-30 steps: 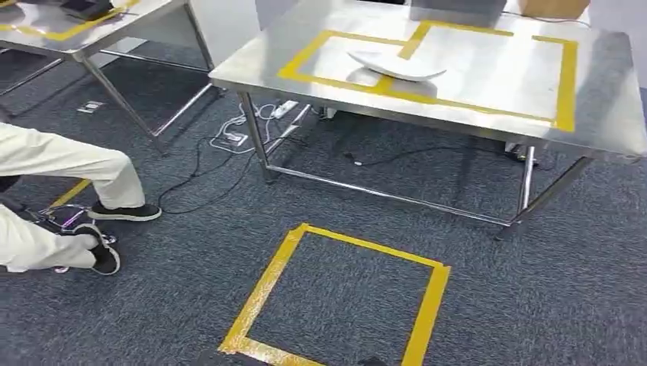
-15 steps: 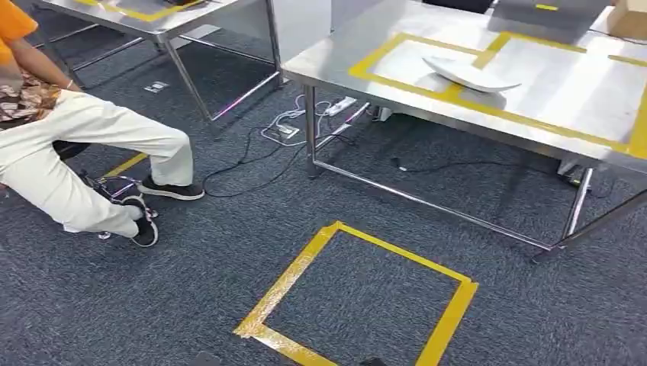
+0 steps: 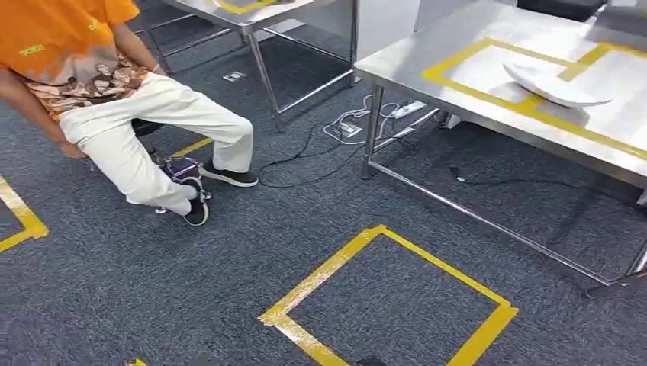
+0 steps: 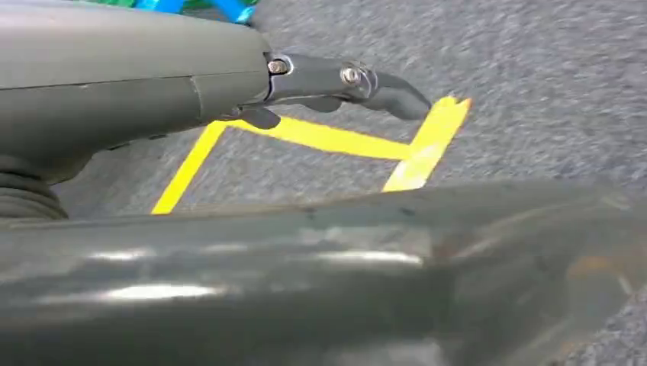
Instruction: Take the parts from the cabinet and place them on the table.
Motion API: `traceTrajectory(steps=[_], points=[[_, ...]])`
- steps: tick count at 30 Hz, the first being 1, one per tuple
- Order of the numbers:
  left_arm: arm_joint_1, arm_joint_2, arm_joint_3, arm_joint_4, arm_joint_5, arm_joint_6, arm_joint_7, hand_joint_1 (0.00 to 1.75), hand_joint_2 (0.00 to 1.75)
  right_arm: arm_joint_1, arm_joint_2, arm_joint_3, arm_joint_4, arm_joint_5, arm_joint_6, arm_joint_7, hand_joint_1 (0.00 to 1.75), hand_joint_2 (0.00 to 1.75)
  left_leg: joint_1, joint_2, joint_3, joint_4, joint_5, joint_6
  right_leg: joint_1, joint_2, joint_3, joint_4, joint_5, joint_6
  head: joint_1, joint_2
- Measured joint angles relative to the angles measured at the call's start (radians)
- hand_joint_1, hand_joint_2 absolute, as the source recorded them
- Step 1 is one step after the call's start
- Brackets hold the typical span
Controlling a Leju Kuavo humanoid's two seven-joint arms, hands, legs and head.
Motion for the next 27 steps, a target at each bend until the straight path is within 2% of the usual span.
traceTrajectory(steps=[1, 2, 3, 4, 5, 6, 7, 8, 9, 10, 11, 12, 14, 15, 16, 17, 18, 19, 20, 21, 22, 23, 24, 25, 26, 27], points=[[0.000, -0.001, 0.000, 0.000, 0.000, 0.000, 0.000, 0.00, 0.00, 0.001, 0.000, 0.000, 0.000, 0.000, -0.001, 0.001, 0.00, 0.00, -0.007, 0.060, -0.012, 0.028, -0.024, -0.005, 0.002, -0.013, 0.001, -0.001, 0.001, -0.003, -0.008, 0.000], [-0.004, -0.001, 0.000, 0.000, 0.000, 0.000, 0.000, 0.00, 0.00, 0.003, 0.000, 0.000, 0.000, 0.002, -0.004, -0.003, 0.00, 0.00, -0.005, 0.093, -0.040, 0.091, -0.063, -0.010, 0.006, -0.034, 0.000, -0.001, 0.001, -0.008, -0.013, 0.000], [-0.007, -0.001, 0.000, 0.000, 0.003, 0.001, 0.000, 0.00, 0.00, 0.009, 0.000, 0.002, 0.000, 0.005, -0.023, -0.024, 0.00, 0.00, -0.004, 0.106, -0.076, 0.174, -0.104, -0.014, 0.008, -0.054, -0.001, 0.000, 0.001, -0.009, -0.012, 0.000], [-0.008, -0.002, 0.000, 0.000, 0.008, 0.004, 0.000, 0.00, 0.00, 0.015, 0.000, 0.010, 0.000, 0.007, -0.046, -0.054, 0.00, 0.00, -0.003, 0.111, -0.108, 0.252, -0.136, -0.016, 0.010, -0.075, -0.003, 0.000, -0.001, -0.012, -0.012, 0.000], [-0.006, -0.004, 0.002, 0.000, 0.009, 0.009, 0.002, 0.00, 0.00, 0.017, -0.001, 0.019, 0.000, 0.007, -0.070, -0.090, 0.00, 0.00, -0.002, 0.112, -0.124, 0.295, -0.146, -0.017, 0.010, -0.092, -0.004, 0.000, -0.001, -0.012, -0.013, 0.000], [-0.003, -0.005, 0.003, 0.000, 0.009, 0.012, 0.004, 0.00, 0.00, 0.018, -0.001, 0.024, 0.000, 0.007, -0.083, -0.111, 0.00, 0.00, -0.001, 0.112, -0.115, 0.289, -0.133, -0.016, 0.010, -0.106, -0.004, 0.000, -0.002, -0.012, -0.013, 0.000], [0.000, -0.005, 0.003, 0.000, 0.008, 0.015, 0.007, 0.00, 0.00, 0.018, -0.001, 0.029, 0.000, 0.007, -0.087, -0.121, 0.00, 0.00, -0.001, 0.113, -0.089, 0.246, -0.104, -0.014, 0.010, -0.118, -0.004, 0.000, -0.003, -0.012, -0.013, 0.000], [0.002, -0.006, 0.003, 0.000, 0.004, 0.016, 0.007, 0.00, 0.00, 0.017, -0.001, 0.033, 0.000, 0.007, -0.087, -0.122, 0.00, 0.00, -0.002, 0.120, -0.045, 0.165, -0.064, -0.009, 0.011, -0.131, -0.001, 0.000, -0.005, -0.012, -0.013, 0.000], [0.002, -0.006, 0.003, 0.000, 0.000, 0.018, 0.007, 0.00, 0.00, 0.017, -0.001, 0.035, 0.000, 0.007, -0.082, -0.122, 0.00, 0.00, -0.006, 0.147, 0.008, 0.069, -0.025, -0.001, 0.012, -0.144, 0.003, 0.000, -0.008, -0.009, -0.012, 0.000], [0.000, -0.008, 0.003, 0.000, -0.002, 0.019, 0.007, 0.00, 0.00, 0.018, -0.001, 0.036, 0.000, 0.007, -0.080, -0.122, 0.00, 0.00, -0.016, 0.196, 0.039, 0.012, -0.035, 0.005, 0.014, -0.154, 0.005, -0.002, -0.011, -0.005, -0.012, 0.000], [-0.005, -0.011, 0.003, 0.000, -0.003, 0.020, 0.007, 0.00, 0.00, 0.018, -0.001, 0.038, 0.000, 0.007, -0.080, -0.122, 0.00, 0.00, -0.024, 0.198, 0.044, -0.009, -0.039, 0.013, 0.021, -0.165, 0.000, 0.002, -0.017, 0.004, -0.015, 0.000], [-0.005, -0.012, 0.003, 0.000, -0.003, 0.021, 0.007, 0.00, 0.00, 0.017, -0.002, 0.040, 0.001, 0.007, -0.079, -0.121, 0.00, 0.00, -0.024, 0.191, 0.040, -0.005, -0.039, 0.018, 0.022, -0.174, -0.005, -0.002, -0.017, 0.008, -0.010, 0.000], [0.002, -0.012, 0.003, 0.000, -0.003, 0.023, 0.007, 0.00, 0.00, 0.015, -0.002, 0.042, 0.001, 0.007, -0.079, -0.120, 0.00, 0.00, -0.026, 0.170, 0.039, -0.007, -0.041, 0.027, 0.021, -0.194, 0.018, -0.009, -0.020, 0.015, -0.010, 0.000], [0.004, -0.013, 0.003, 0.000, -0.003, 0.022, 0.007, 0.00, 0.00, 0.015, -0.003, 0.043, 0.000, 0.006, -0.079, -0.119, 0.00, 0.00, -0.014, 0.156, 0.047, -0.020, -0.033, 0.036, 0.020, -0.186, 0.015, -0.005, -0.029, 0.022, -0.009, 0.000], [0.005, -0.015, 0.003, 0.000, -0.003, 0.023, 0.007, 0.00, 0.00, 0.016, -0.003, 0.046, 0.001, 0.006, -0.079, -0.121, 0.00, 0.00, -0.014, 0.150, 0.048, -0.024, -0.030, 0.041, 0.017, -0.129, 0.005, 0.015, -0.045, 0.027, -0.005, 0.000], [0.001, -0.017, 0.003, 0.000, -0.003, 0.023, 0.007, 0.00, 0.00, 0.017, -0.004, 0.049, 0.001, 0.006, -0.079, -0.121, 0.00, 0.00, -0.013, 0.139, 0.046, -0.024, -0.028, 0.047, 0.013, -0.089, -0.024, 0.074, -0.078, 0.030, -0.004, 0.000], [-0.001, -0.019, 0.003, 0.000, -0.007, 0.023, 0.007, 0.00, 0.00, 0.018, -0.004, 0.049, 0.002, 0.007, -0.079, -0.121, 0.00, 0.00, -0.014, 0.127, 0.044, -0.024, -0.028, 0.050, 0.012, -0.074, -0.064, 0.154, -0.114, 0.032, -0.002, 0.000], [-0.002, -0.020, 0.003, 0.000, -0.012, 0.022, 0.007, 0.00, 0.00, 0.018, -0.005, 0.049, 0.003, 0.007, -0.079, -0.121, 0.00, 0.00, -0.014, 0.114, 0.044, -0.023, -0.028, 0.050, 0.012, -0.067, -0.106, 0.231, -0.141, 0.034, -0.002, 0.000], [-0.002, -0.020, 0.003, 0.000, -0.022, 0.023, 0.009, 0.00, 0.00, 0.018, -0.005, 0.049, 0.004, 0.007, -0.079, -0.122, 0.00, 0.00, -0.015, 0.101, 0.044, -0.023, -0.029, 0.050, 0.012, -0.066, -0.143, 0.290, -0.151, 0.036, -0.002, 0.000], [-0.001, -0.020, 0.003, 0.000, -0.034, 0.022, 0.010, 0.00, 0.00, 0.018, -0.006, 0.050, 0.004, 0.007, -0.078, -0.122, 0.00, 0.00, -0.015, 0.087, 0.045, -0.023, -0.029, 0.050, 0.012, -0.065, -0.156, 0.298, -0.135, 0.036, -0.002, 0.000], [0.000, -0.021, 0.003, 0.000, -0.040, 0.022, 0.010, 0.00, 0.00, 0.018, -0.006, 0.050, 0.004, 0.006, -0.078, -0.123, 0.00, 0.00, -0.014, 0.071, 0.047, -0.022, -0.029, 0.050, 0.011, -0.064, -0.146, 0.259, -0.093, 0.036, -0.002, 0.000], [0.000, -0.023, 0.003, 0.000, -0.044, 0.022, 0.011, 0.00, 0.00, 0.018, -0.006, 0.050, 0.004, 0.006, -0.078, -0.124, 0.00, 0.00, -0.014, 0.055, 0.048, -0.021, -0.029, 0.050, 0.010, -0.059, -0.121, 0.193, -0.047, 0.035, -0.002, 0.000], [-0.001, -0.025, 0.003, 0.000, -0.044, 0.022, 0.011, 0.00, 0.00, 0.018, -0.007, 0.050, 0.004, 0.006, -0.078, -0.125, 0.00, 0.00, -0.013, 0.040, 0.050, -0.020, -0.030, 0.048, 0.009, -0.044, -0.086, 0.107, 0.004, 0.033, -0.002, 0.000], [-0.001, -0.028, 0.003, 0.000, -0.044, 0.022, 0.011, 0.00, 0.00, 0.019, -0.008, 0.050, 0.004, 0.006, -0.078, -0.127, 0.00, 0.00, -0.013, 0.027, 0.050, -0.018, -0.031, 0.046, 0.003, 0.002, -0.058, 0.035, 0.028, 0.031, -0.001, 0.000], [-0.003, -0.029, 0.003, 0.000, -0.045, 0.023, 0.011, 0.00, 0.00, 0.020, -0.008, 0.050, 0.007, 0.006, -0.077, -0.127, 0.00, 0.00, -0.018, 0.015, 0.043, -0.011, -0.032, 0.040, -0.003, 0.042, -0.047, 0.014, 0.018, 0.029, -0.002, 0.000], [-0.004, -0.029, 0.003, 0.000, -0.045, 0.024, 0.011, 0.00, 0.00, 0.020, -0.008, 0.050, 0.008, 0.006, -0.076, -0.128, 0.00, 0.00, -0.014, 0.005, 0.036, -0.012, -0.029, 0.034, 0.000, 0.031, -0.040, 0.012, 0.012, 0.026, -0.003, 0.000]])
